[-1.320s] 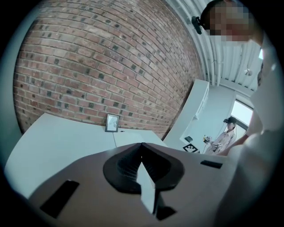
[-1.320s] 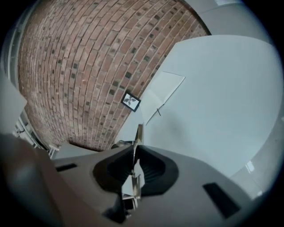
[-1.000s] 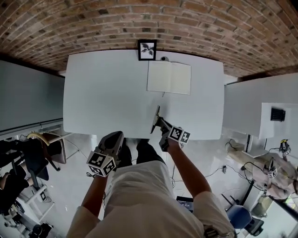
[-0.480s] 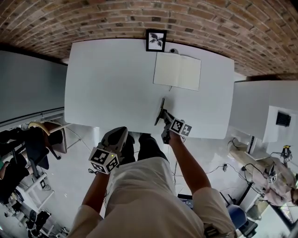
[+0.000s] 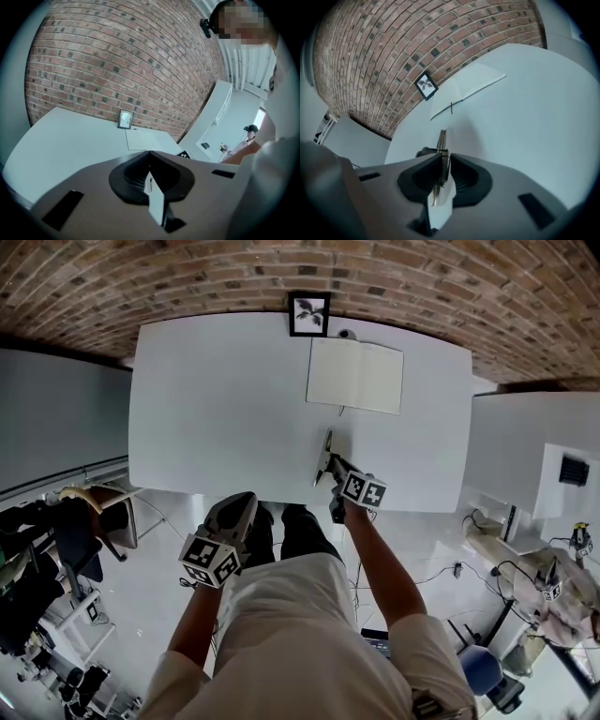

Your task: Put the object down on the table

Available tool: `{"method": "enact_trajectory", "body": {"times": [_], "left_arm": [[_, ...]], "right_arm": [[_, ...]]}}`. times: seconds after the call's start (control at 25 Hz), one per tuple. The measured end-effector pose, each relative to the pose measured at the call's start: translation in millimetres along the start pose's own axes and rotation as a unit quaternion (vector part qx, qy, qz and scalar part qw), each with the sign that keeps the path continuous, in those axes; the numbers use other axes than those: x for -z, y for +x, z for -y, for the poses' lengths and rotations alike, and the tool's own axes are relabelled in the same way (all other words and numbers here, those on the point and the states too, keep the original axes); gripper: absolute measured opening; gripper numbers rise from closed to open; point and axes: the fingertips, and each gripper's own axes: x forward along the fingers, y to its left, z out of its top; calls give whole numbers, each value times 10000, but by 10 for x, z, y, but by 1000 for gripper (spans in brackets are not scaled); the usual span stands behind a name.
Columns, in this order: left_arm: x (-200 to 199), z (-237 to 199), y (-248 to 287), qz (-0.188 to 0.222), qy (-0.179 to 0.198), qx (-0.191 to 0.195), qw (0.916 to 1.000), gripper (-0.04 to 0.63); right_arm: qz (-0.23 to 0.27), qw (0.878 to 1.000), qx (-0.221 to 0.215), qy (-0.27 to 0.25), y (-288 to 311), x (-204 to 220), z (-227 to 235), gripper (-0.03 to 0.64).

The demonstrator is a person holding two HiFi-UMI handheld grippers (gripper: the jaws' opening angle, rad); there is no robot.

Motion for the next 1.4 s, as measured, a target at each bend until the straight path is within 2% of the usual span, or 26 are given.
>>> {"method": "enact_trajectory", "body": {"times": [0.56,0.84,1.08,1.4], "left_arm": [[95,27,78,-110,-19,136,9998,-6],[103,47,115,-37,-6,181,9998,-6],[-1,39,76,80,114,275,9995,-6],[-128,45,-221,153,395,603,9973,-6]], "right_arm": [[-8,9990,428,139,-76,3,410,63],[20,9993,375,47,-147,-11,425,63],[157,9980,452,-416,-299,-115,248,63],[660,9918,637,-888,-786,-180,-187,63]]}}
